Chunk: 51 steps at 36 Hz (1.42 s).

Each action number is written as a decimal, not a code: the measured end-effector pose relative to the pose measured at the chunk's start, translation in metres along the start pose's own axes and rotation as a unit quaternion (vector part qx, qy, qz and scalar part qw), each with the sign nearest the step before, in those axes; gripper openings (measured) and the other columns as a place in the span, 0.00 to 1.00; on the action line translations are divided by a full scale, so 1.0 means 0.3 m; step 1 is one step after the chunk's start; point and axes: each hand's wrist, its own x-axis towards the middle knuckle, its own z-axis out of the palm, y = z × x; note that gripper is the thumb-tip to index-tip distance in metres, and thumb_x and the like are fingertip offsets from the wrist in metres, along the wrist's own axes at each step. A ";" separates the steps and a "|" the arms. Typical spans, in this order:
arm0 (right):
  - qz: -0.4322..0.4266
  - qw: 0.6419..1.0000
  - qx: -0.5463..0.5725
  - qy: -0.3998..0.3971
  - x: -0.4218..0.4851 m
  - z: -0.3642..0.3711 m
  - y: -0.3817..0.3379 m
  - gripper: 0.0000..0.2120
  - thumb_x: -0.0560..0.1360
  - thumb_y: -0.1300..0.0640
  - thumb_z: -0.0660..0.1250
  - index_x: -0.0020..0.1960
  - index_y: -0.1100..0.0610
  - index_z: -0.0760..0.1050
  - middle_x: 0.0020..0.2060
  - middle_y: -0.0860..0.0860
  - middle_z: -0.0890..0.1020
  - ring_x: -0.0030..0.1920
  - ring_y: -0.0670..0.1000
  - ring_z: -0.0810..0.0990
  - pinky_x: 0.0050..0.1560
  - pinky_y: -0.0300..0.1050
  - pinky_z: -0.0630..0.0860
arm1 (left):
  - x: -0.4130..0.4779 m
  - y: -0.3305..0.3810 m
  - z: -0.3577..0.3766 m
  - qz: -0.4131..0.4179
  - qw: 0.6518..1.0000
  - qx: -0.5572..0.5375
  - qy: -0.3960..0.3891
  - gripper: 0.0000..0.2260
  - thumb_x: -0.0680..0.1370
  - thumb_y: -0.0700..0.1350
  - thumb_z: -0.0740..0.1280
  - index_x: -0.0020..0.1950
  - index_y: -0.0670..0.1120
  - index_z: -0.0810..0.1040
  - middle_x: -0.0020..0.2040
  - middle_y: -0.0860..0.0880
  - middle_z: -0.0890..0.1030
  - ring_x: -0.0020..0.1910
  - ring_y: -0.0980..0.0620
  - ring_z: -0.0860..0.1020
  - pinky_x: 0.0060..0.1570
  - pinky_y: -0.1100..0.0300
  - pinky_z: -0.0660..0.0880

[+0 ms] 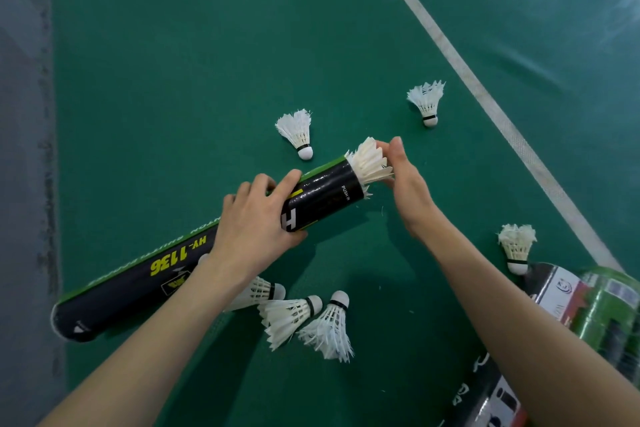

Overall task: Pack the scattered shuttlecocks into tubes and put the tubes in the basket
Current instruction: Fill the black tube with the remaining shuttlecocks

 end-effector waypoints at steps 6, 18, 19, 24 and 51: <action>-0.022 0.997 0.042 -0.064 -0.019 0.076 -0.002 0.21 0.81 0.39 0.46 0.70 0.40 0.66 0.71 0.44 0.70 0.71 0.42 0.65 0.76 0.48 0.55 | 0.009 -0.001 -0.003 -0.011 1.000 0.002 0.007 0.36 0.70 0.61 0.70 0.73 0.58 0.58 0.59 0.49 0.70 0.57 0.46 0.70 0.56 0.50 0.66; -0.013 0.998 -0.065 -0.003 0.142 0.219 -0.020 0.15 0.82 0.54 0.55 0.65 0.53 0.73 0.63 0.47 0.76 0.63 0.45 0.72 0.69 0.47 0.66 | 0.043 -0.107 -0.019 -0.116 0.992 0.020 -0.033 0.38 0.69 0.60 0.72 0.73 0.57 0.57 0.59 0.45 0.70 0.59 0.42 0.71 0.56 0.48 0.68; -0.025 0.995 -0.093 -0.008 0.164 0.224 -0.028 0.15 0.82 0.57 0.57 0.67 0.53 0.72 0.65 0.48 0.74 0.64 0.45 0.70 0.69 0.43 0.64 | 0.042 -0.124 -0.019 -0.126 0.991 0.022 -0.036 0.38 0.69 0.60 0.72 0.73 0.56 0.56 0.59 0.45 0.70 0.59 0.41 0.71 0.56 0.48 0.68; -0.077 0.959 -0.257 -0.097 0.280 0.282 -0.065 0.27 0.79 0.60 0.61 0.76 0.47 0.59 0.77 0.51 0.55 0.77 0.53 0.49 0.74 0.49 0.49 | 0.025 -0.192 -0.013 -0.151 0.986 0.033 -0.063 0.40 0.69 0.60 0.73 0.75 0.55 0.55 0.63 0.44 0.69 0.62 0.41 0.70 0.58 0.46 0.68; 0.070 0.984 0.062 0.149 0.042 -0.068 0.096 0.09 0.76 0.54 0.69 0.51 0.55 0.70 0.46 0.50 0.77 0.47 0.49 0.76 0.60 0.52 0.74 | 0.031 0.017 0.024 -0.041 0.996 0.061 -0.052 0.38 0.71 0.57 0.71 0.74 0.57 0.53 0.61 0.46 0.69 0.59 0.44 0.70 0.58 0.50 0.66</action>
